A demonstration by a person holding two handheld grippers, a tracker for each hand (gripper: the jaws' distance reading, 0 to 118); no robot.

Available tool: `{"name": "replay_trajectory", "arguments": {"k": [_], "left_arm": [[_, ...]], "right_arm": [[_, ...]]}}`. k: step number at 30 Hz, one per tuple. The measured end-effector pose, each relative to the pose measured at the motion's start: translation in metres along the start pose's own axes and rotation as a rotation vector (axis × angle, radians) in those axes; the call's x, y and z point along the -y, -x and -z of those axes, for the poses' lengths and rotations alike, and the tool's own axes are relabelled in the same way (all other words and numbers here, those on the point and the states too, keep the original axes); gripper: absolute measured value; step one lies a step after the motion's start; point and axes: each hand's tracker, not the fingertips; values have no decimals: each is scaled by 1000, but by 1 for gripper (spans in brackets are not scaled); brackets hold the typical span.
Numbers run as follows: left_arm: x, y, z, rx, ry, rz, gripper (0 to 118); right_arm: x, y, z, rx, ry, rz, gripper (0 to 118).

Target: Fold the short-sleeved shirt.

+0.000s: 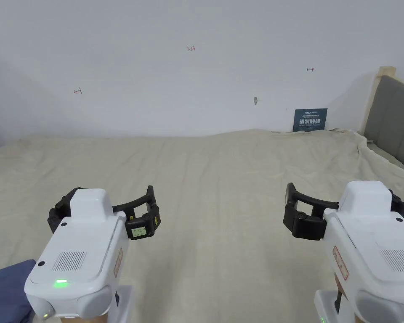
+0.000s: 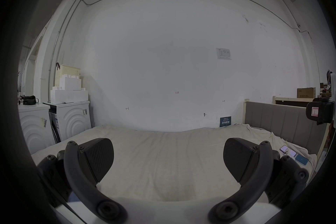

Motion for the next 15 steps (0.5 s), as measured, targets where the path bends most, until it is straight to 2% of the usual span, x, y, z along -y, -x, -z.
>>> {"name": "replay_trajectory", "arguments": {"k": [15], "left_arm": [[0,-1,-1,3,-3,9,118]], "right_arm": [[-6,4,-3,-1,3,-3,118]]}}
